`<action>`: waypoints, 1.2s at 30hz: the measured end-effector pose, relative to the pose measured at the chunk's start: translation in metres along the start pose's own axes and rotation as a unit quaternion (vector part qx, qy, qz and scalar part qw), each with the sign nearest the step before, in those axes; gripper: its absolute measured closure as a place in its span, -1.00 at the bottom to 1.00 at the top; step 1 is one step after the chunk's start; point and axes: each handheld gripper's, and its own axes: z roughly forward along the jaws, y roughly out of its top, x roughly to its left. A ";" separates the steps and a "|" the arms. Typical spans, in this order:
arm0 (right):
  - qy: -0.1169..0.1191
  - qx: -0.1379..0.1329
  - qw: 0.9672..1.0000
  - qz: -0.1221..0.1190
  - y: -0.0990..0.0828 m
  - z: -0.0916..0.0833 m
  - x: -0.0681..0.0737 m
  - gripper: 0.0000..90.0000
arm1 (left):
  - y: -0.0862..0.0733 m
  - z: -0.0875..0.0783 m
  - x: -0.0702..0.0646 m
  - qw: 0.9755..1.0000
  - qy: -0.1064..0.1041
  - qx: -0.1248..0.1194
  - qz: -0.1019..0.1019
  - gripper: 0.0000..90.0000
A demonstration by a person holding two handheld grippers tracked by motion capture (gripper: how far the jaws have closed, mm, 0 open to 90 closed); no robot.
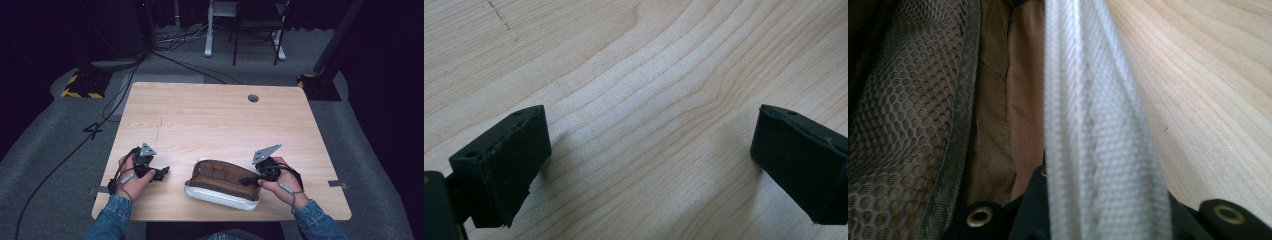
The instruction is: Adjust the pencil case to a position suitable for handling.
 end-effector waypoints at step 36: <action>-0.059 -0.096 0.994 -0.011 0.003 -0.016 0.001 -0.40 | 0.000 -0.001 -0.001 1.000 -0.003 0.002 0.008 -0.94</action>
